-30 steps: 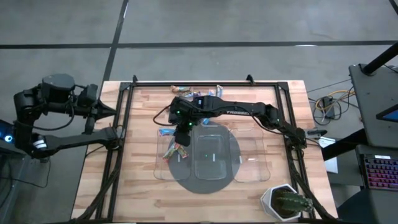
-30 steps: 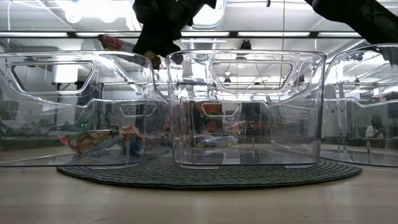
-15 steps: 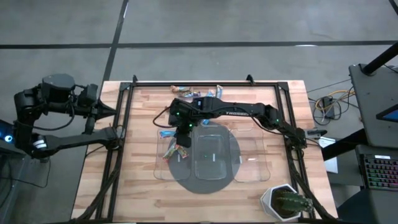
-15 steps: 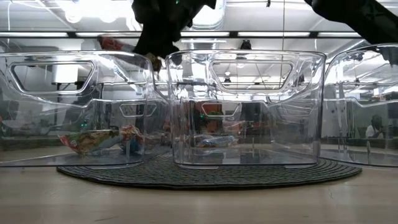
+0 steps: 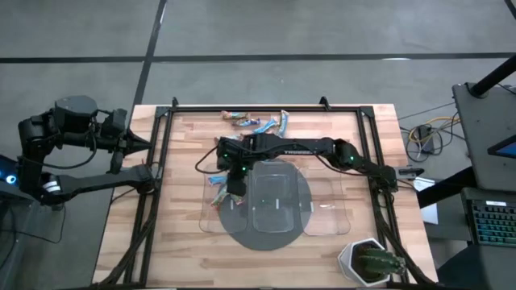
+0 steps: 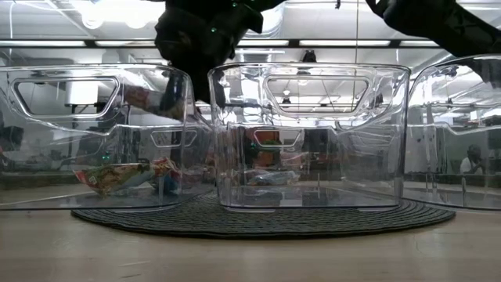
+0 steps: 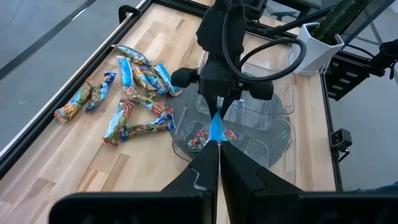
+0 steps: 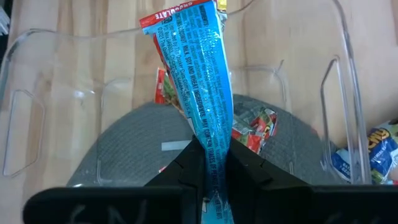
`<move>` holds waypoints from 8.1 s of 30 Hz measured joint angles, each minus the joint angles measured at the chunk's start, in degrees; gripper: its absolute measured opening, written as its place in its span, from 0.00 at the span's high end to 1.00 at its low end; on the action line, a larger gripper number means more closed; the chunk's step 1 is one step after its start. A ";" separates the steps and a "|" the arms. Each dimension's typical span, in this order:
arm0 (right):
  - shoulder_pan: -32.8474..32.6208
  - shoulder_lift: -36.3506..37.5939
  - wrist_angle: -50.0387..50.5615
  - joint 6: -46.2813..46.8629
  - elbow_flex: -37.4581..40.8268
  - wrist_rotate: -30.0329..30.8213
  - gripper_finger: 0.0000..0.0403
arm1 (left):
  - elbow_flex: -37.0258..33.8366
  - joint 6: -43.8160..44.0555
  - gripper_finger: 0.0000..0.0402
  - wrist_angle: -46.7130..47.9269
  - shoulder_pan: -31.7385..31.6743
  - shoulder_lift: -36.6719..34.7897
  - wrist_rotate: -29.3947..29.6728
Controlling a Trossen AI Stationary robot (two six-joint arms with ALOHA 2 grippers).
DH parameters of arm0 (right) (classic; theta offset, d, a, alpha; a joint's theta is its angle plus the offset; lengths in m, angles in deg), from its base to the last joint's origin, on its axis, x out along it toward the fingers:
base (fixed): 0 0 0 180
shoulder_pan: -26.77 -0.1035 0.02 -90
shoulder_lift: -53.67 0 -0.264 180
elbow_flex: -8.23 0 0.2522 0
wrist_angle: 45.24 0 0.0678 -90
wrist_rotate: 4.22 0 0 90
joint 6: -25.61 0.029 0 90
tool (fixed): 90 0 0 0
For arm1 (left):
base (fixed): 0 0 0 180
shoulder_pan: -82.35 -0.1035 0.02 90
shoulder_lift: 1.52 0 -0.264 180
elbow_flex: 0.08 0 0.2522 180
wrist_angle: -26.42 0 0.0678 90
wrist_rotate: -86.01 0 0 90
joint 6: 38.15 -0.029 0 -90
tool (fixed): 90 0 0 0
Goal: Pick and place Granola Bars by type
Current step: Put the red granola bar into the left transparent bin
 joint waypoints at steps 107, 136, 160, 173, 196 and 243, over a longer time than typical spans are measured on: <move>-0.59 55.83 18.44 -2.63 4.22 33.75 0.98 | -0.07 -3.39 1.00 -21.39 0.00 5.60 0.04; -0.59 80.85 5.83 3.34 37.87 36.67 0.98 | 21.27 -7.35 1.00 -21.07 -1.54 25.36 9.30; -0.59 80.69 5.96 3.63 38.45 36.50 0.98 | 37.74 -7.98 1.00 1.29 -6.38 49.05 10.22; -0.59 79.34 6.36 3.45 39.37 36.50 0.98 | 21.63 -13.23 1.00 -0.60 -6.30 50.36 14.80; -0.59 79.25 6.12 6.23 42.74 36.50 0.98 | -3.85 -17.07 1.00 -22.67 -6.27 49.12 14.14; -0.57 79.18 5.90 6.23 42.74 36.61 0.98 | -8.98 -24.83 0.98 -33.03 -6.27 60.89 11.39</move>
